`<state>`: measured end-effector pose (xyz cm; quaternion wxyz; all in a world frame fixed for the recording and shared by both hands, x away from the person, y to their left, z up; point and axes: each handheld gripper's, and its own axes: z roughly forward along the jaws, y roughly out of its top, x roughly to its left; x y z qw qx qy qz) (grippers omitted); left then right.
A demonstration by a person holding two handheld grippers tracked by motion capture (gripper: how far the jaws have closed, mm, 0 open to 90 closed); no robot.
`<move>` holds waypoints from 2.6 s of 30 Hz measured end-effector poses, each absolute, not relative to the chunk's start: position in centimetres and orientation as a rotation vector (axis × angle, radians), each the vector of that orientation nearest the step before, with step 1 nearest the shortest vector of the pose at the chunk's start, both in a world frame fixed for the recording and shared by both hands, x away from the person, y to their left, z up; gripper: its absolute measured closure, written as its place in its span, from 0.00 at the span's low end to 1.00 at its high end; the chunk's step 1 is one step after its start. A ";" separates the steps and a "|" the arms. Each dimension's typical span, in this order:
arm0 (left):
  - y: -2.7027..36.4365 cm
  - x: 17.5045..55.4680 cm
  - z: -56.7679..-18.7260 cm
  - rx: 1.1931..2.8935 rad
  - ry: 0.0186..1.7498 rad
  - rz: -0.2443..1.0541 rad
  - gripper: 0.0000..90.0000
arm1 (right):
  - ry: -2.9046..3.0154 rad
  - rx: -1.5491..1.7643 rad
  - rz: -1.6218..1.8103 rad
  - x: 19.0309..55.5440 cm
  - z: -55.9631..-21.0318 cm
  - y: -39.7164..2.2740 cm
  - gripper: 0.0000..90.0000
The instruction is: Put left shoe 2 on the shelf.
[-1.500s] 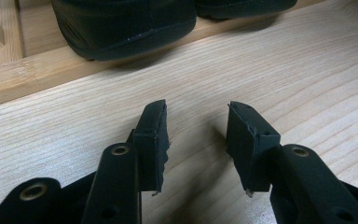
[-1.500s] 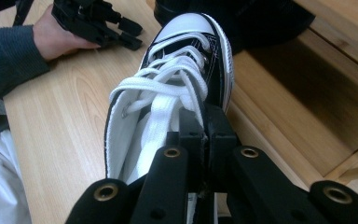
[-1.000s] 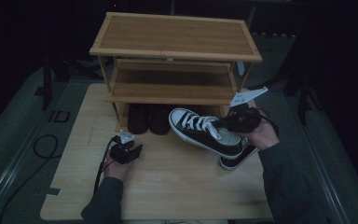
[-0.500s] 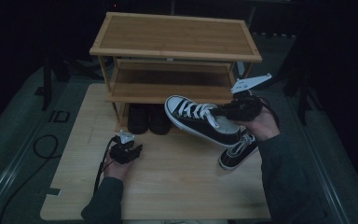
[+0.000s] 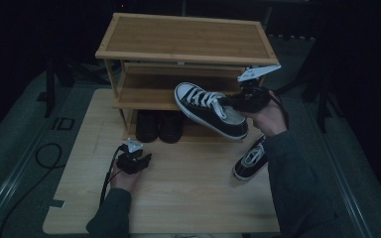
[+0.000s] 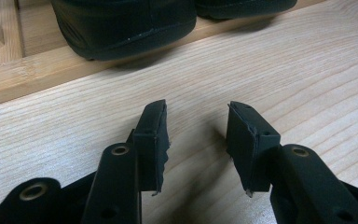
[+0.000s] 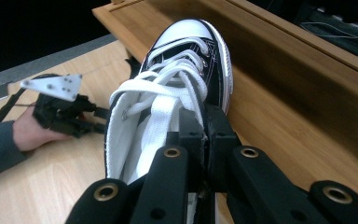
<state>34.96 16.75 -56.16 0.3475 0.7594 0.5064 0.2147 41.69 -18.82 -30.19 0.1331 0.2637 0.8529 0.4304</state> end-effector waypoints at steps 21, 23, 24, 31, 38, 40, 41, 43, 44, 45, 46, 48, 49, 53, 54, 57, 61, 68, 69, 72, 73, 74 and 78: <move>16.6 34.9 -56.2 1.974 1.314 0.565 0.65 | 2.261 1.044 1.273 43.6 -33.1 -18.2 0.98; 16.5 34.9 -56.1 1.978 1.309 0.562 0.65 | 2.253 1.061 1.269 43.8 -33.2 -18.1 0.98; 16.4 34.8 -56.1 1.978 1.306 0.559 0.65 | 2.243 1.075 1.268 43.9 -33.3 -18.1 0.98; 15.5 34.7 -56.1 1.975 1.281 0.503 0.67 | 2.244 1.100 1.244 44.6 -33.5 -18.0 0.95; 12.9 34.9 -55.3 2.049 1.199 0.455 0.69 | 2.261 1.056 1.191 44.2 -32.8 -18.4 0.80; 11.3 35.2 -54.7 2.071 1.144 0.456 0.69 | 2.260 1.054 1.202 44.0 -32.6 -18.6 0.78; 10.7 35.3 -54.5 2.074 1.130 0.455 0.70 | 2.251 1.049 1.215 43.9 -32.5 -18.8 0.77; 9.6 35.6 -54.1 2.078 1.104 0.457 0.70 | 2.240 1.053 1.256 43.6 -32.1 -19.2 0.75; 9.1 35.9 -54.0 2.091 1.090 0.458 0.71 | 2.242 1.046 1.257 43.4 -31.9 -19.3 0.75; 8.6 36.1 -53.8 2.102 1.076 0.460 0.72 | 2.249 1.038 1.247 43.3 -31.7 -19.4 0.75; 8.2 36.4 -53.7 2.112 1.065 0.462 0.73 | 2.258 1.027 1.236 43.1 -31.7 -19.4 0.75; 7.3 37.0 -53.5 2.106 1.056 0.460 0.75 | 2.258 1.012 1.212 43.0 -31.6 -19.5 0.75; 7.0 37.2 -53.5 2.105 1.052 0.462 0.76 | 2.254 1.008 1.206 42.9 -31.6 -19.6 0.75; 5.5 38.4 -53.4 2.090 1.054 0.475 0.83 | 2.252 1.004 1.208 42.8 -31.4 -19.8 0.76; 5.3 38.6 -53.4 2.093 1.057 0.482 0.86 | 2.256 0.998 1.205 42.7 -31.3 -19.8 0.76; 4.5 39.4 -53.6 2.057 1.087 0.502 0.96 | 2.262 0.983 1.209 42.5 -31.2 -20.0 0.76; 3.9 40.1 -53.8 2.054 1.112 0.531 1.00 | 2.273 0.971 1.210 42.2 -31.0 -20.2 0.76; 3.0 41.7 -54.4 2.047 1.179 0.578 1.00 | 2.278 0.951 1.218 41.8 -30.8 -20.3 0.76; 2.7 42.0 -54.5 2.046 1.184 0.582 1.00 | 2.279 0.951 1.227 41.6 -30.6 -20.4 0.76; 2.0 42.5 -54.7 2.041 1.197 0.586 1.00 | 2.279 0.943 1.232 41.3 -30.4 -20.7 0.76; 1.9 42.7 -54.8 2.035 1.204 0.582 1.00 | 2.277 0.938 1.231 41.2 -30.4 -20.8 0.76; 1.8 42.9 -54.8 2.028 1.216 0.579 1.00 | 2.279 0.935 1.230 41.1 -30.3 -21.0 0.76; 1.7 43.5 -55.0 1.994 1.260 0.574 1.00 | 2.280 0.927 1.224 40.6 -30.0 -21.7 0.76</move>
